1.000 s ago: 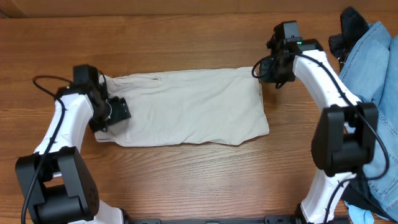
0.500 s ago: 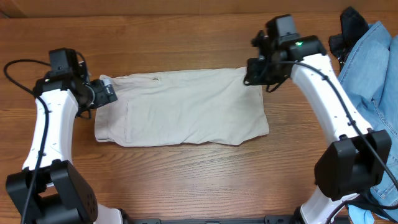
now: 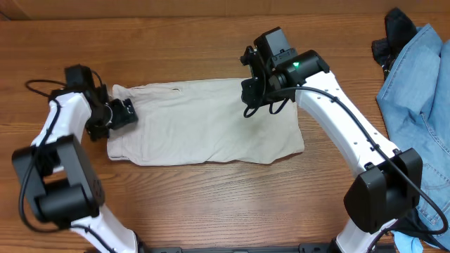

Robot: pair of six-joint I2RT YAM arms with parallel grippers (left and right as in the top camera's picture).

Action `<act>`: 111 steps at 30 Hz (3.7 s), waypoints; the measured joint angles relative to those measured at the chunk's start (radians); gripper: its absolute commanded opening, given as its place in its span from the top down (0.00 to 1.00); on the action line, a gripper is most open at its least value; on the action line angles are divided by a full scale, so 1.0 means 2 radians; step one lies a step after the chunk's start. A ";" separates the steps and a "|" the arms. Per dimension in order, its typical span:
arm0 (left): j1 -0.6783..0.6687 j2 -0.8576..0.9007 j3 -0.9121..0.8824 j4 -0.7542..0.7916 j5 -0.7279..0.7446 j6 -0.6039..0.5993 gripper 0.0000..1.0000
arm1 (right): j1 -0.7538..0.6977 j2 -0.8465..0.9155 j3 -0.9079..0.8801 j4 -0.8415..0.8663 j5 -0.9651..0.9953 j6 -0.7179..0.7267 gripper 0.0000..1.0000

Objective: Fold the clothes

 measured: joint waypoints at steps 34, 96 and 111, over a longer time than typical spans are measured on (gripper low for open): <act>0.080 0.079 0.121 -0.178 0.155 0.056 0.96 | 0.000 0.028 0.000 0.016 -0.016 0.000 0.80; -0.012 -0.094 0.180 -0.229 0.269 0.048 0.94 | 0.080 0.127 0.000 0.128 -0.063 0.092 0.79; -0.117 -0.094 0.180 -0.188 0.206 -0.023 0.91 | -0.091 0.060 0.005 -0.041 0.014 0.063 0.80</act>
